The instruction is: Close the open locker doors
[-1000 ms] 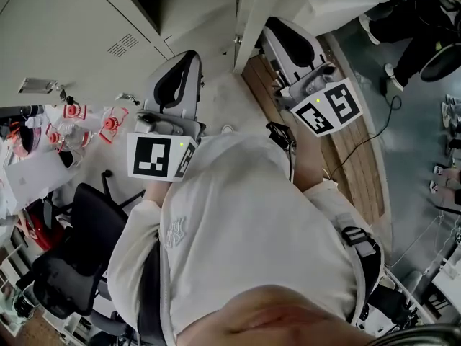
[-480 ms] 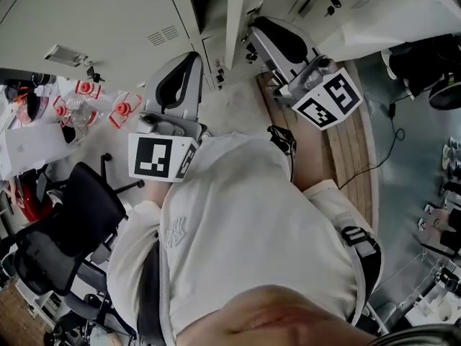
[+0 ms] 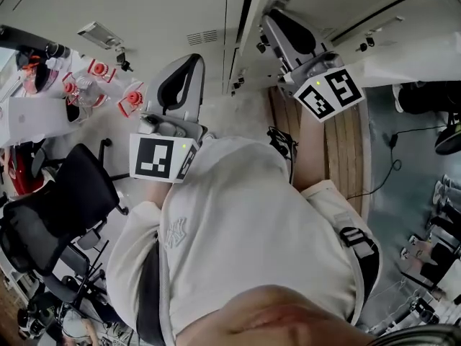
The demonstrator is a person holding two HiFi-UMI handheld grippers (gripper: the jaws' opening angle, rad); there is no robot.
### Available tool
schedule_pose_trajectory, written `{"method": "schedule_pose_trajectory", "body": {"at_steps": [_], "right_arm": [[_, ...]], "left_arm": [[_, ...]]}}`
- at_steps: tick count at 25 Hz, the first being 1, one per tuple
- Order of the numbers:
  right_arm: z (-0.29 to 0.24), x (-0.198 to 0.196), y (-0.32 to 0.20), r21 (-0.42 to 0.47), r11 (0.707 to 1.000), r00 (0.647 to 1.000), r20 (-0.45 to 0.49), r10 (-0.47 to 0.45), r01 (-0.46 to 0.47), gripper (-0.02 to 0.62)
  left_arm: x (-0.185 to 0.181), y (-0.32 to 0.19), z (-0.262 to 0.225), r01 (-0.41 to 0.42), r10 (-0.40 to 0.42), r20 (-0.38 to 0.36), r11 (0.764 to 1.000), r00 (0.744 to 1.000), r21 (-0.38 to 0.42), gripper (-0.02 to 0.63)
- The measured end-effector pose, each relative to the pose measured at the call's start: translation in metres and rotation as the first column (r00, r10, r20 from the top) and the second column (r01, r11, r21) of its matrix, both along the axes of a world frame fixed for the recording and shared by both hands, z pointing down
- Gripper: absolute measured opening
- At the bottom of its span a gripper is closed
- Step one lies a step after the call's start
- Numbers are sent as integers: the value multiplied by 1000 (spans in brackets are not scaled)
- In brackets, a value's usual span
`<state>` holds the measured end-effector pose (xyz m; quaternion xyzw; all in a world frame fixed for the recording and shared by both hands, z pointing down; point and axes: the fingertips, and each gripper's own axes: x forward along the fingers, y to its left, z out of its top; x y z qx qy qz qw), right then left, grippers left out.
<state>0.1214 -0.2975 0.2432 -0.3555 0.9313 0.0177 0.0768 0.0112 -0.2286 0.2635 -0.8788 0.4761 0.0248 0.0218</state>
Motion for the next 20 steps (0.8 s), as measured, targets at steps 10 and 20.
{"method": "schedule_pose_trajectory", "body": {"at_steps": [10,20], "right_arm": [[2,-10,-37,10,986,982,-82,169,-169,25],[2,-11,-38,57,938,915,-205,347,-342,26]], "left_arm": [[-32,-7,3,54,-54,0,998,999,-12,2],[-39,3,1,48,-48,-5,999,999,-6,2]]}}
